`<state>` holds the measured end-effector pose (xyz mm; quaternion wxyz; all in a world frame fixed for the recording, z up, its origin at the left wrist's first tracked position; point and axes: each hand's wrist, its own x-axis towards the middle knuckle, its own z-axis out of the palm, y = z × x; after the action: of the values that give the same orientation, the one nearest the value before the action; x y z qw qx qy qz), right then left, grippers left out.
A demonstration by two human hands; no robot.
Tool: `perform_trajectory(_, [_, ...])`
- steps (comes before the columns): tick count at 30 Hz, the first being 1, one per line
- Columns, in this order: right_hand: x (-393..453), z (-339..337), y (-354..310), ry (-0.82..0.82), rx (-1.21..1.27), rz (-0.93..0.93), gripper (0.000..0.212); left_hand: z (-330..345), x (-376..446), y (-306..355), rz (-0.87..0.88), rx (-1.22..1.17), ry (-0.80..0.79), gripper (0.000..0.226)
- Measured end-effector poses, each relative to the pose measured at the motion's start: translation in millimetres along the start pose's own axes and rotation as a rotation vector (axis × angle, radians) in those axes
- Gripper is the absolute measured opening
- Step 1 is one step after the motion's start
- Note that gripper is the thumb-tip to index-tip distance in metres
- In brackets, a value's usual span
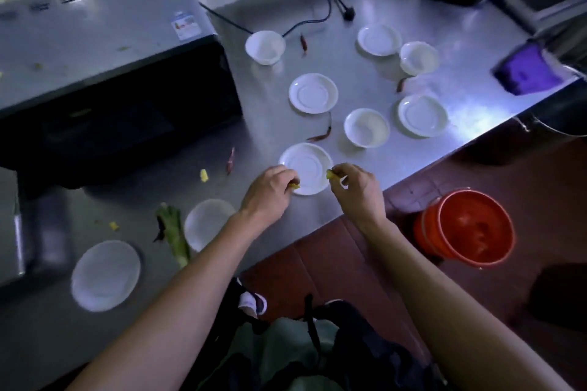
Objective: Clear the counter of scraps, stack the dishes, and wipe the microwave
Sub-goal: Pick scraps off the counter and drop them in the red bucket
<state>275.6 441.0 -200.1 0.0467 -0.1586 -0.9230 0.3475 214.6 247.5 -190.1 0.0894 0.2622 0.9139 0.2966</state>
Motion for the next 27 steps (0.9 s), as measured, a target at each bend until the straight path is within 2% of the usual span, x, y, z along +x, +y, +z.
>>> perform_trajectory(3, [-16, -42, 47, 0.063, -0.018, 0.044, 0.015, 33, 16, 52, 0.065, 0.029, -0.068, 0.011])
perform_trajectory(6, [-35, -85, 94, 0.139, -0.033, 0.092, 0.016, 62, 33, 103, 0.133, 0.055, -0.128, 0.014])
perform_trajectory(14, [-94, -169, 197, 0.269, -0.059, 0.334, 0.017, 143, 73, 218, 0.329, 0.125, -0.334, 0.016])
perform_trajectory(19, [-120, -194, 241, 0.332, -0.051, 0.478, 0.017, 189, 90, 263, 0.482, 0.135, -0.43, 0.014])
perform_trajectory(27, [-120, -219, 297, 0.345, -0.11, 0.649, 0.016, 256, 141, 307, 0.595, 0.127, -0.548, 0.012])
